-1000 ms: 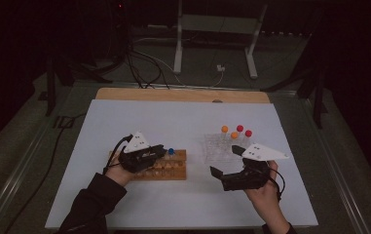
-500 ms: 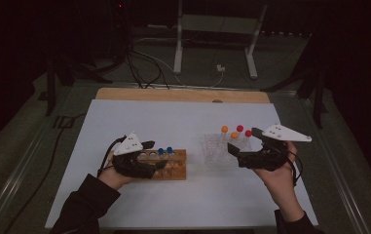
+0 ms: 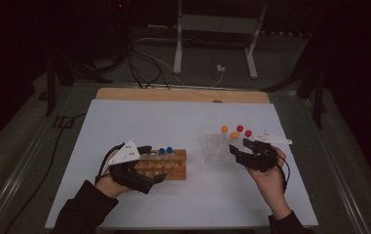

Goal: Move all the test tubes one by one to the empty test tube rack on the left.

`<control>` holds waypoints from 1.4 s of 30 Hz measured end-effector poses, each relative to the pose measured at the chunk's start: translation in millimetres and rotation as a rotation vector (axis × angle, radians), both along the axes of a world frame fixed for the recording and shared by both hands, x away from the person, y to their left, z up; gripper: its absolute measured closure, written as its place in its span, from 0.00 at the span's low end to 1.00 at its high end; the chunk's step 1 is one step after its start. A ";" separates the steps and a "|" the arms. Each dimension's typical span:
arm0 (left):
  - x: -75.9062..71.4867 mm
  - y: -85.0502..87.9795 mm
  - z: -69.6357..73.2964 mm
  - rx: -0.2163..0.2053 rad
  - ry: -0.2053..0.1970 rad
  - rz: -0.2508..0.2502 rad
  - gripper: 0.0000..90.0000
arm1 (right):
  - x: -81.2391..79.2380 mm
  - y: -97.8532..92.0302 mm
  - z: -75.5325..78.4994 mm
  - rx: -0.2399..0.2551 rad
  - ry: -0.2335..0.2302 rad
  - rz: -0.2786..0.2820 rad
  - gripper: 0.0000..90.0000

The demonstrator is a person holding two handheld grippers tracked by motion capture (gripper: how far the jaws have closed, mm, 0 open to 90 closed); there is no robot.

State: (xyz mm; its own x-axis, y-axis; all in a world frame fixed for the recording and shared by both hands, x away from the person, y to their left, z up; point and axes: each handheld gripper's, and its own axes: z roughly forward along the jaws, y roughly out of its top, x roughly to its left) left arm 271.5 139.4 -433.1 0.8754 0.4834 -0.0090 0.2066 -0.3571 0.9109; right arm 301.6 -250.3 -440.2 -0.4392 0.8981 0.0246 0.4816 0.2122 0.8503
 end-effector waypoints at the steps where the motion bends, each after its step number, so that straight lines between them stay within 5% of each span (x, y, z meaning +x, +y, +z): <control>1: -0.1 0.2 0.0 0.000 0.001 -0.002 0.02 | 3.3 0.0 -3.9 -0.028 0.010 -0.009 0.52; 20: 0.7 -0.9 -1.3 0.013 0.009 -0.011 0.02 | 45.2 6.9 -26.6 -0.046 0.098 -0.061 0.76; 33: 2.3 -0.7 -1.2 0.016 0.021 -0.015 0.02 | 46.7 11.3 -25.9 -0.072 0.083 -0.074 0.84; 42: 0.7 -2.5 2.8 0.018 0.020 -0.026 0.02 | 33.4 8.4 -0.9 -0.055 0.006 -0.066 0.84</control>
